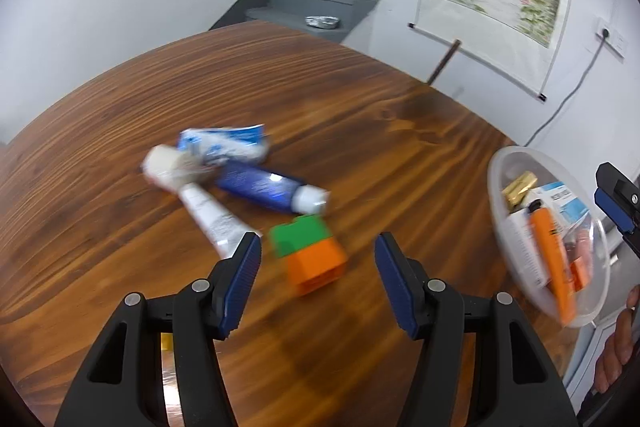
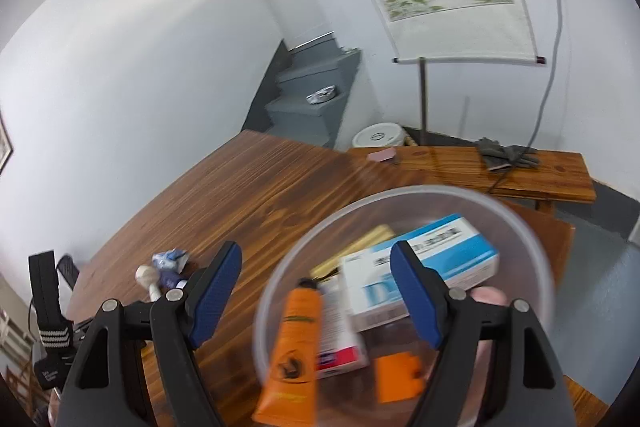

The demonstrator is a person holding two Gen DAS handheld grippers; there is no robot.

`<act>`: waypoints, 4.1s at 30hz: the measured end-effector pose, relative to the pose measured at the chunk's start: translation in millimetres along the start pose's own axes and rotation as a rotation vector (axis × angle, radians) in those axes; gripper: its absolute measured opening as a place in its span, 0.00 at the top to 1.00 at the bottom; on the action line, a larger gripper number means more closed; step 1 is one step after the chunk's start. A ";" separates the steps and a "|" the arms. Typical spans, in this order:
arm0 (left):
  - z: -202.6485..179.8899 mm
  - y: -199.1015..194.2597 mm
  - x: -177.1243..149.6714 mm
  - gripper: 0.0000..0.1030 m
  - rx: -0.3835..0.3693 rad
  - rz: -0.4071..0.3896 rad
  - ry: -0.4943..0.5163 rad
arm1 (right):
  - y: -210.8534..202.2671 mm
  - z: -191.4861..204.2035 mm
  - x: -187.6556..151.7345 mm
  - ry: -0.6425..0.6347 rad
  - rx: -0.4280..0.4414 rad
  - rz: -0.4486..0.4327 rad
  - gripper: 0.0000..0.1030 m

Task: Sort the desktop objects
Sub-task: 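Move both tools back to the yellow block and green-orange block, then grasp the yellow block with the left tool while the right tool grasps the green-orange block, then carry the yellow block and green-orange block over the clear bowl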

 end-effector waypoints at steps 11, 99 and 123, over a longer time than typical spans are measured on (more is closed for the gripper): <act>67.9 -4.3 -22.8 0.39 0.074 0.027 -0.066 | 40.8 80.7 -39.8 -0.159 0.122 0.110 0.22; 94.4 2.3 -44.5 0.67 0.147 0.015 -0.093 | 132.0 164.4 -111.2 -0.286 0.233 0.403 0.63; 52.8 -22.4 -40.6 0.67 0.003 -0.032 -0.071 | 91.1 133.9 -86.8 -0.187 0.172 0.263 0.63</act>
Point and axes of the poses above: each gripper's, at about its wrist camera, not at the fingertips, and y roughly the way its jaws point, z to its left, x to its top, the point moved 7 cm from there along y, roughly the way its jaws point, and after that the axes turned 5 degrees about x, right-handed, at the moved point
